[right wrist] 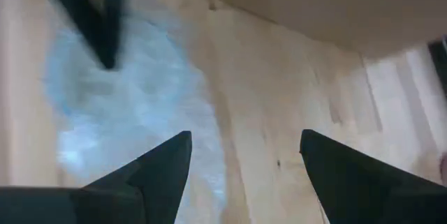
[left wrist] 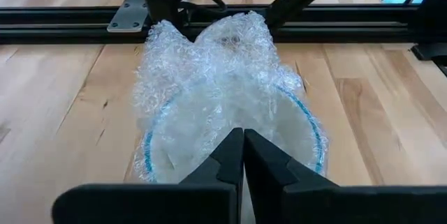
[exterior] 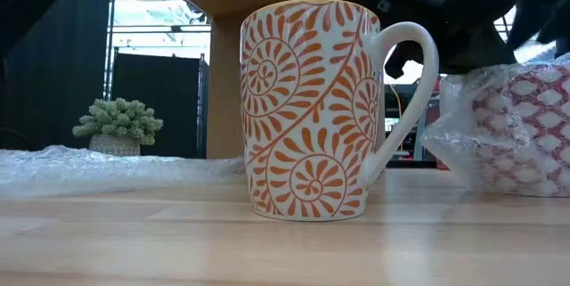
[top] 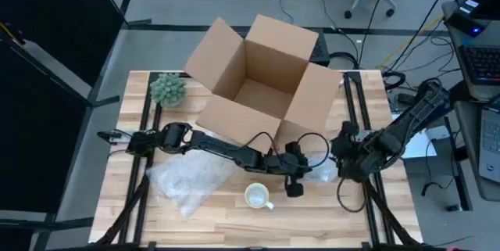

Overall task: Wrap mug
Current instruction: Wrap the red mug with bubble wrap

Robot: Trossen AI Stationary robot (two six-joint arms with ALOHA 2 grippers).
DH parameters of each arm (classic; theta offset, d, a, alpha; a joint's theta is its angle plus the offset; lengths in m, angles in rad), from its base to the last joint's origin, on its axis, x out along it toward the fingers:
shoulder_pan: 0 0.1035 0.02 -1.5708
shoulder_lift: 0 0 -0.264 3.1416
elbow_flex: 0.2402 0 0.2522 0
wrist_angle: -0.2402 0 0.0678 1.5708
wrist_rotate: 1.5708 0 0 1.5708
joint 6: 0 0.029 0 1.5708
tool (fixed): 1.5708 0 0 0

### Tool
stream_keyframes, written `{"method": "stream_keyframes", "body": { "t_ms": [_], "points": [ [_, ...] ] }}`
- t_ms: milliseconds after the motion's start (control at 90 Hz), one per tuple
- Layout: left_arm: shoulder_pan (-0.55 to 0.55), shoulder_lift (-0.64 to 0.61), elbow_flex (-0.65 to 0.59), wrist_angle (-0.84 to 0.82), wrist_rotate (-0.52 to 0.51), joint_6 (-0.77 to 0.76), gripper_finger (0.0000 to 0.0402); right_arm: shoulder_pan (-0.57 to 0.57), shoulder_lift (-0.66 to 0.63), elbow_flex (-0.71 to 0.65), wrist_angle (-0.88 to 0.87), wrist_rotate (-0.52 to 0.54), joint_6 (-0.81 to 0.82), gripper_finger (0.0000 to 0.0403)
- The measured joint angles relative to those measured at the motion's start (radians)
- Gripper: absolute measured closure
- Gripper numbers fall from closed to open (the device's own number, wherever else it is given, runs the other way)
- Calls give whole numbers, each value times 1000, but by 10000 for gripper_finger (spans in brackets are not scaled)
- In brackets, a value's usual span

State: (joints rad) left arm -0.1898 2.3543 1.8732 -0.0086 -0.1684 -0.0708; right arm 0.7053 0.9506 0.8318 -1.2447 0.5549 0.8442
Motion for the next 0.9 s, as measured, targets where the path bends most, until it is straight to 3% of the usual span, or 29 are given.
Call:
{"method": "stream_keyframes", "body": {
  "t_ms": [289,622,900],
  "points": [
    [0,0,0,0,0,0,402,0,-52,-197,189,-2,76,147],
    [0,1,0,-4,0,0,402,0,-44,-201,392,-12,-37,147],
    [0,1,0,-4,0,0,402,-20,5,-201,455,-37,-114,147]
  ]
}}
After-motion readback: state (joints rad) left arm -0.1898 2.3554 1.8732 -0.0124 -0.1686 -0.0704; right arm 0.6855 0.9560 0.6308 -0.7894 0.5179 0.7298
